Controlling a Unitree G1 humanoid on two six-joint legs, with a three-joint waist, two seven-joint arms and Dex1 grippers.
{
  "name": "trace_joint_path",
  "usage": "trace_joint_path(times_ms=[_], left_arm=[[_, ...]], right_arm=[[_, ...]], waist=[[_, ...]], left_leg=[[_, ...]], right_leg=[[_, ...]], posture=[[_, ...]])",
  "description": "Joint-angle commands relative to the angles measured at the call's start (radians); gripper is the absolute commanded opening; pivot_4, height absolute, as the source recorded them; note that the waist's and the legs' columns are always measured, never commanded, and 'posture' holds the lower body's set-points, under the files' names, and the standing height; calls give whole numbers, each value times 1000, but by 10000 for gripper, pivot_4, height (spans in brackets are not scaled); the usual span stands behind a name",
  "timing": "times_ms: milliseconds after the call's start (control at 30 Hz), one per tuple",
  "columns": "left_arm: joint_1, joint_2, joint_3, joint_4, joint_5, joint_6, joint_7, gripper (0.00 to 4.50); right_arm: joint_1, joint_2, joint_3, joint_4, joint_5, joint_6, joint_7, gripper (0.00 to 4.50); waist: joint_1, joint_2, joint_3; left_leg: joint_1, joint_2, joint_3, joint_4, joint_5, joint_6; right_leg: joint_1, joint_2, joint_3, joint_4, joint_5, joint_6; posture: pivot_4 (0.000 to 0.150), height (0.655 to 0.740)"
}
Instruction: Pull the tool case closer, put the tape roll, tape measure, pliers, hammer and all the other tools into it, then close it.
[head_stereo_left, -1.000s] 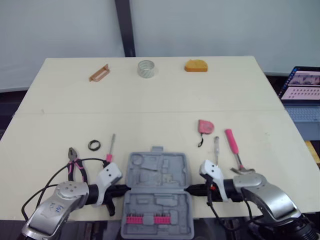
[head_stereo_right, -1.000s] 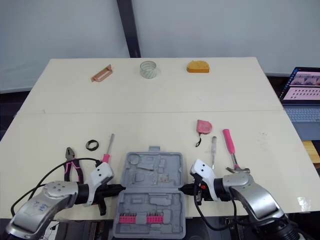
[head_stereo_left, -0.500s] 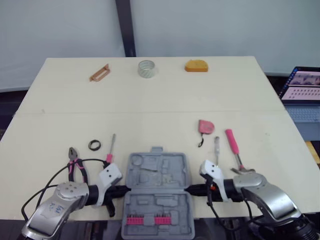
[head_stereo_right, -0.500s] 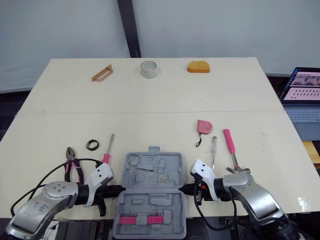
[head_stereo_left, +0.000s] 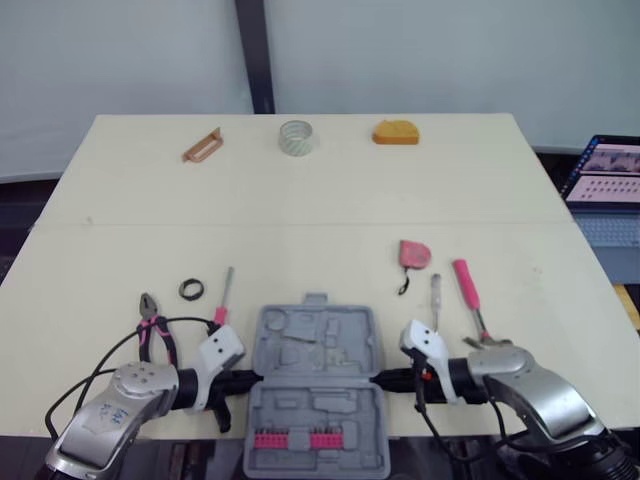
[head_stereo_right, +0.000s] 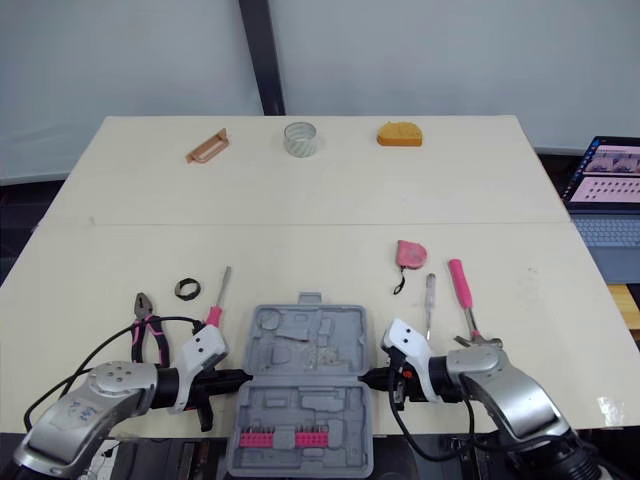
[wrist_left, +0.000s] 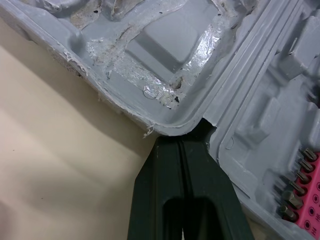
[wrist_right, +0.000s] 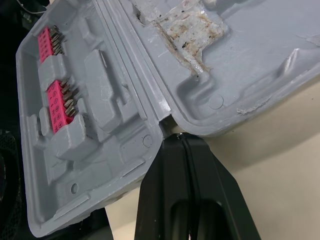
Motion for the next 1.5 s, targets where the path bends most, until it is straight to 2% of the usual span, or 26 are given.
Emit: trace_joint_path(times_ms=[33, 333, 500, 533, 600, 633, 800, 833, 867, 1233, 1500], left_arm=[[32, 21, -9, 34, 8, 13, -5, 481], [38, 45, 45, 47, -11, -2, -22, 481], [37, 44, 238, 33, -134, 22, -62, 481], [35, 42, 299, 45, -162, 25, -66, 2714], [33, 48, 410, 89, -200, 22, -75, 7889], [35, 57, 458, 117, -209, 15, -80, 12719], [19, 74, 653, 256, -214, -20, -45, 38064], [10, 77, 692, 309, -209, -36, -33, 42551], [3, 81, 725, 360, -203, -54, -23, 45000], [-46, 150, 844, 831, -86, -338, 83, 45000], [-51, 162, 836, 909, -84, -409, 76, 45000]], right_arm=[[9, -22, -29, 5, 22, -27, 14, 452], [29, -67, -83, 38, 49, -68, 28, 452], [39, -70, -246, 69, 142, -105, 43, 452], [40, -79, -294, 88, 165, -101, 47, 33], [39, -102, -390, 146, 208, -94, 67, 5512], [36, -113, -434, 184, 226, -94, 76, 8528], [-11, -157, -582, 411, 224, -171, 74, 33716], [-33, -165, -607, 482, 199, -218, 52, 38247], [-58, -172, -624, 550, 175, -260, 28, 43472], [-153, -216, -635, 947, 52, -509, 14, 44385], [-192, -231, -625, 1073, 27, -592, 33, 44385]], waist=[[0, 0, 0], [4, 0, 0], [12, 0, 0], [12, 0, 0], [16, 0, 0], [17, 0, 0], [12, 0, 1], [11, 0, 1], [10, 0, 1], [-7, 0, 1], [-19, 0, 1]], left_leg=[[0, 0, 0, 0, 0, 0], [0, 0, 0, 0, 0, 0], [0, 0, 0, 0, 0, 0], [0, 0, 0, 1, 0, 0], [-1, 0, 0, 1, 0, 0], [-1, 0, 0, 1, 0, 0], [0, 0, 0, 0, -1, 1], [0, 0, 0, 0, -1, 1], [0, 0, 0, 0, -1, 1], [0, 0, 2, -1, -1, 1], [1, 1, 2, -1, -1, 1]], right_leg=[[0, 0, 0, 0, 0, 0], [0, 0, 0, -4, 0, 0], [0, 0, 0, -4, 0, 0], [0, 0, 0, -4, 0, 0], [1, 0, 0, -4, 1, 0], [1, 0, -1, -4, 1, 0], [3, 0, -1, -5, 1, 0], [3, 0, -1, -5, 1, 0], [3, 0, -1, -5, 1, 0], [2, 0, -1, -5, 2, 1], [2, 0, -1, -5, 2, 1]], posture=[[1500, 7400], [1500, 7400], [1500, 7400], [1500, 7400], [1500, 7400], [1500, 7400], [1500, 7400], [1500, 7400], [1500, 7400], [1500, 7400], [1500, 7400]])
